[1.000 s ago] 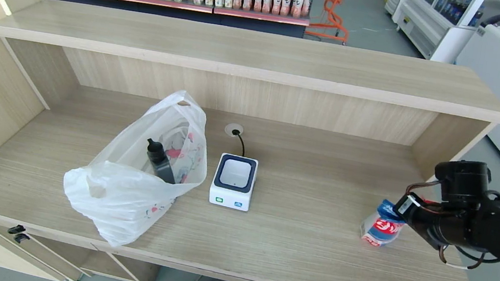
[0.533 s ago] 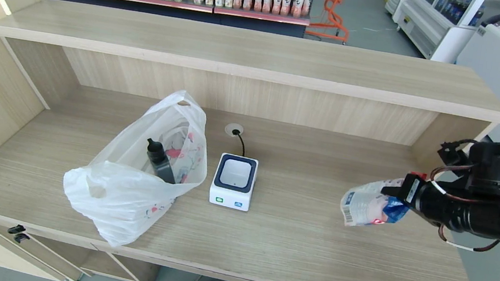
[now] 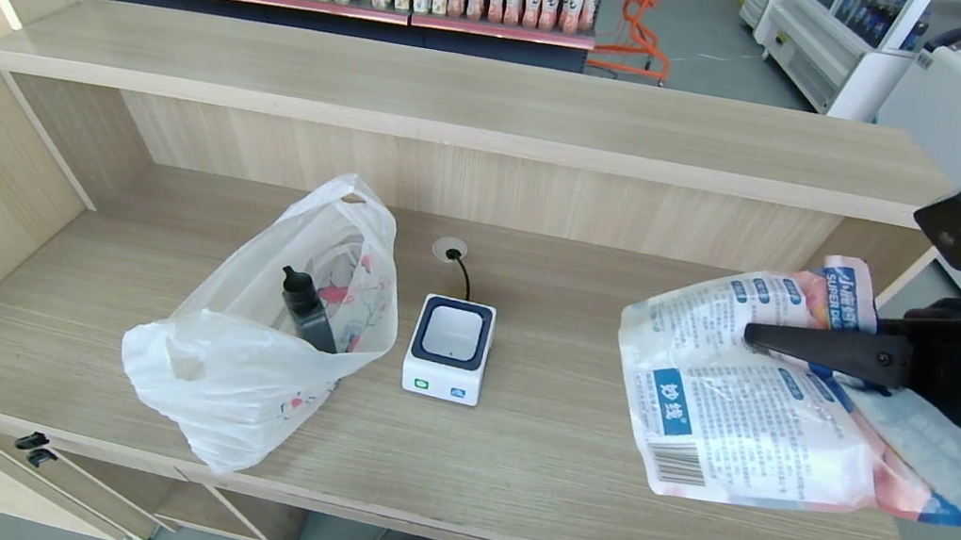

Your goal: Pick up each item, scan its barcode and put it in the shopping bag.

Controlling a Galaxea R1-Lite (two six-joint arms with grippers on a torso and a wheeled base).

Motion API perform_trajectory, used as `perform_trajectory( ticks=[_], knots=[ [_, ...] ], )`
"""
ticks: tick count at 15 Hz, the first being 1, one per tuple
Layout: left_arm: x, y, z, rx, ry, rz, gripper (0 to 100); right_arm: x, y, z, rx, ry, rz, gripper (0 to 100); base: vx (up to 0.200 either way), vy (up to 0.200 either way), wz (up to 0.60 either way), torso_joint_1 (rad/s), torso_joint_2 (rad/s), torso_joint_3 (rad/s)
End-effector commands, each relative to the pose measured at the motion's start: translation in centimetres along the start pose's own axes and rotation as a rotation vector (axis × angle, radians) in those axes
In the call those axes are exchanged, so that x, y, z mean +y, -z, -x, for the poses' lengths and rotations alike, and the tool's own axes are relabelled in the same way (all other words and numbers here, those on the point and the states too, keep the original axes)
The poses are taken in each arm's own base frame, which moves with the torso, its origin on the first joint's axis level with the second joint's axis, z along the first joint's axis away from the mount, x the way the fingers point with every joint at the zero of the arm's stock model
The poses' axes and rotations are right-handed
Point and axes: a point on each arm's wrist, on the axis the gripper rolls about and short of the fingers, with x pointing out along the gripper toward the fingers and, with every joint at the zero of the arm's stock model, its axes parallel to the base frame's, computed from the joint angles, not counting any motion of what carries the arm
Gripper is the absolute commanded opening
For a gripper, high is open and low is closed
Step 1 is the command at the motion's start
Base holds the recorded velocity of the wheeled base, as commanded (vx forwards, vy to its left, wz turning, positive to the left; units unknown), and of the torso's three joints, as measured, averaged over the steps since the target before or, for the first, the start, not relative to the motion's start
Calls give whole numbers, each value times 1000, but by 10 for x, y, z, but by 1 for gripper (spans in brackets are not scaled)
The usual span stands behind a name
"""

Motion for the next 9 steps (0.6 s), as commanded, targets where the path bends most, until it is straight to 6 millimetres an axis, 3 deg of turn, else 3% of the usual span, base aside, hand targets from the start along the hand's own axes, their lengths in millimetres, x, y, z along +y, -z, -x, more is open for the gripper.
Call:
perform_trajectory(
  ticks=[1, 9],
  knots=[
    [0, 0, 0, 0, 0, 0, 100, 19, -2, -11, 21, -80, 37, 0, 0, 0, 0, 0, 0, 0],
    [0, 0, 0, 0, 0, 0, 100, 32, -13, -32, 41, -131, -93, 0, 0, 0, 0, 0, 0, 0]
  ],
)
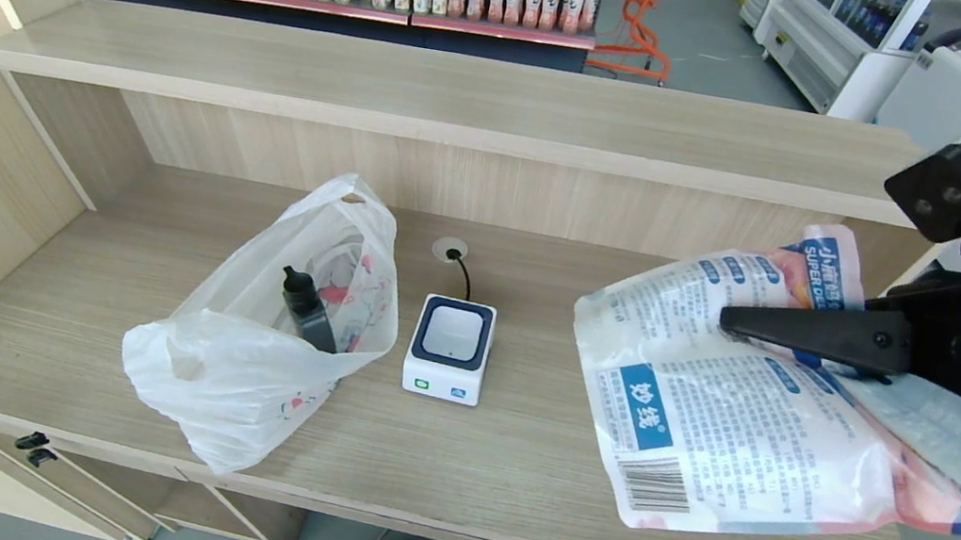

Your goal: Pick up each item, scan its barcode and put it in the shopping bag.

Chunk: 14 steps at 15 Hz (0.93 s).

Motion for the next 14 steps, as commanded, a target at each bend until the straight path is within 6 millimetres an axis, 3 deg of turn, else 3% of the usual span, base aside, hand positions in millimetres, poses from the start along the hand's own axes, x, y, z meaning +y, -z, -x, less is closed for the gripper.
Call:
perform_trajectory(
  ticks=[1, 5, 14],
  knots=[
    [0, 0, 0, 0, 0, 0, 100, 4, -2, -9, 10, -17, 8, 0, 0, 0, 0, 0, 0, 0],
    [0, 0, 0, 0, 0, 0, 100, 5, 1, -20, 32, -38, 1, 0, 0, 0, 0, 0, 0, 0],
    [0, 0, 0, 0, 0, 0, 100, 8, 1, -24, 40, -56, -48, 0, 0, 0, 0, 0, 0, 0]
  ],
)
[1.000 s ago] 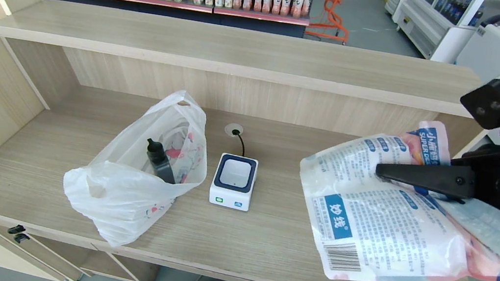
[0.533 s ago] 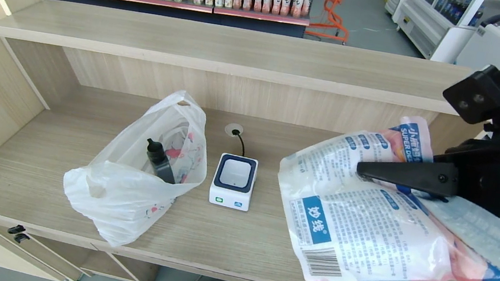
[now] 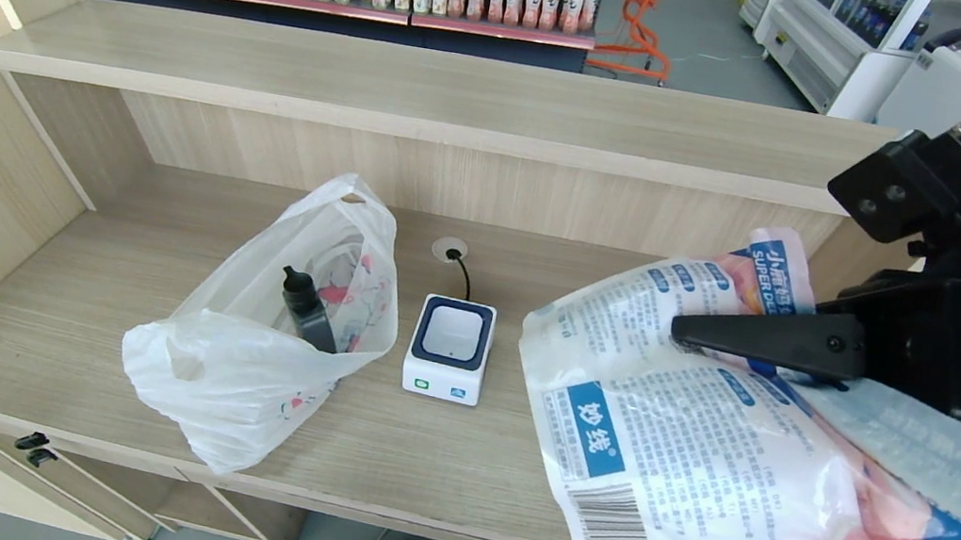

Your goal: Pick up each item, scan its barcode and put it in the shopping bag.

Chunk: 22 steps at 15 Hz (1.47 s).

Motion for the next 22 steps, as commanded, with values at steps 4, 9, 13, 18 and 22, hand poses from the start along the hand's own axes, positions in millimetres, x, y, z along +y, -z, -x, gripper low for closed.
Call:
perform_trajectory(
  ticks=[4, 9, 13, 18, 22],
  knots=[
    [0, 0, 0, 0, 0, 0, 100, 4, 3, 0, 4, -8, -13, 0, 0, 0, 0, 0, 0, 0],
    [0, 0, 0, 0, 0, 0, 100, 6, 5, -2, -2, 6, -10, 0, 0, 0, 0, 0, 0, 0],
    [0, 0, 0, 0, 0, 0, 100, 10, 8, 2, -14, 21, 18, 0, 0, 0, 0, 0, 0, 0],
    [0, 0, 0, 0, 0, 0, 100, -17, 28, 28, -57, 541, 616, 0, 0, 0, 0, 0, 0, 0],
    [0, 0, 0, 0, 0, 0, 100, -17, 34, 64, 66, 882, 1001, 0, 0, 0, 0, 0, 0, 0]
  ],
)
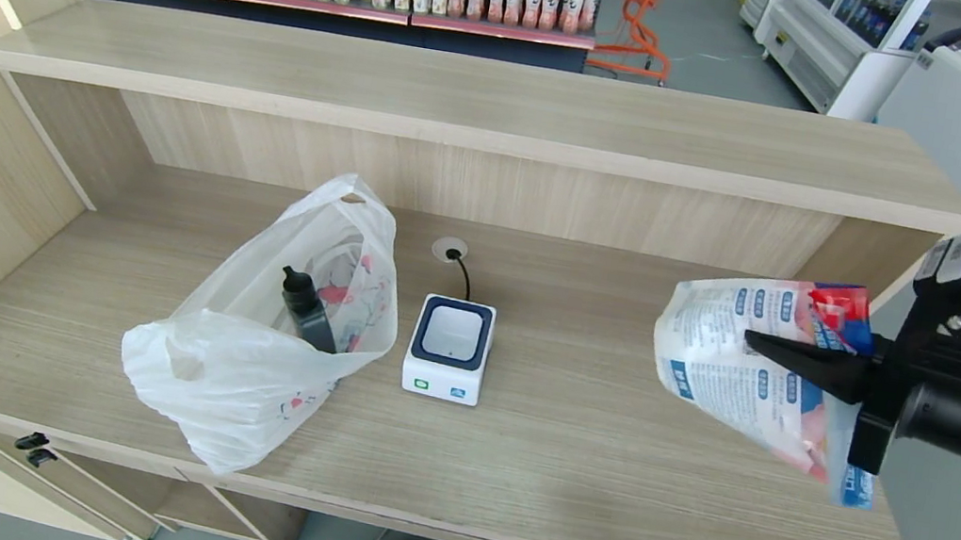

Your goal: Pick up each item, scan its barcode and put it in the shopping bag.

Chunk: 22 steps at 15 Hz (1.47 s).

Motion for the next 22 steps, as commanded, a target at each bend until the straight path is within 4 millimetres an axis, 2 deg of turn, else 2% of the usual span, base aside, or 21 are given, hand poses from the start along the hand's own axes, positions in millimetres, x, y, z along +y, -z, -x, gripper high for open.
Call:
perform_trajectory(
  ticks=[1, 5, 10, 12, 17, 22],
  knots=[
    [0, 0, 0, 0, -1, 0, 100, -2, 0, 16, 26, 85, 82, 0, 0, 0, 0, 0, 0, 0],
    [0, 0, 0, 0, -1, 0, 100, -3, -1, 20, 67, 136, 274, 0, 0, 0, 0, 0, 0, 0],
    [0, 0, 0, 0, -1, -3, 100, 5, -3, 26, 52, 117, 298, 0, 0, 0, 0, 0, 0, 0],
    [0, 0, 0, 0, -1, 2, 100, 15, -3, 27, 34, 78, 298, 0, 0, 200, 0, 0, 2, 0],
    [0, 0, 0, 0, -1, 5, 100, 17, -5, 19, 8, 24, 247, 0, 0, 200, 0, 3, 3, 2],
    [0, 0, 0, 0, -1, -1, 100, 6, 4, 7, 42, 21, 200, 0, 0, 200, 0, 0, 1, 2]
  ],
)
